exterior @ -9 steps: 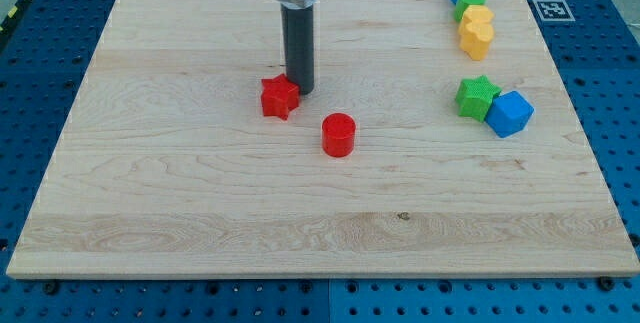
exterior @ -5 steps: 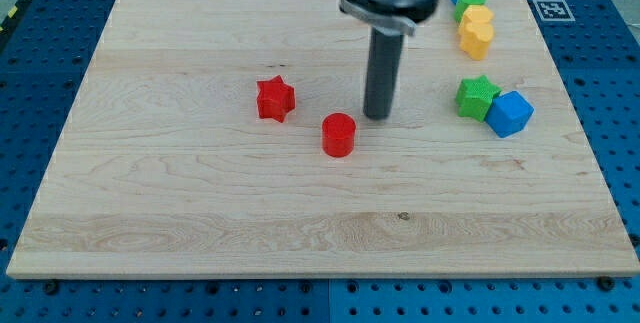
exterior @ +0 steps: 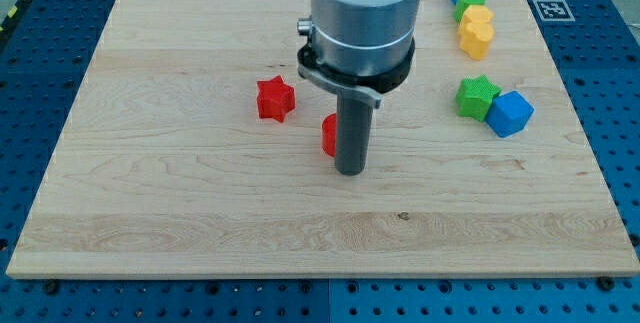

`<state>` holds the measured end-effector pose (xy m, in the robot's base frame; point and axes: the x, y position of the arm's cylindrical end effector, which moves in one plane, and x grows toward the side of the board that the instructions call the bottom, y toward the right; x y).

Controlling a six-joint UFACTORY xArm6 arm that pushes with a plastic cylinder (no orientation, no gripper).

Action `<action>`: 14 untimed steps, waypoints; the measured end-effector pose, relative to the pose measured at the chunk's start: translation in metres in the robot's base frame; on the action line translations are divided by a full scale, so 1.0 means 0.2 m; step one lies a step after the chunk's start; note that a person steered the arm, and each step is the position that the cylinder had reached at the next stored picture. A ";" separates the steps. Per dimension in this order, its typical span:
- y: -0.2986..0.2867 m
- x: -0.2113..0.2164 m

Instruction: Move the red circle above the red star

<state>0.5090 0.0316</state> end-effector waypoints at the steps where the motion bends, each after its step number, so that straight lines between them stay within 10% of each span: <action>1: 0.03 -0.11; 14: -0.42 -0.39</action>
<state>0.4307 -0.0524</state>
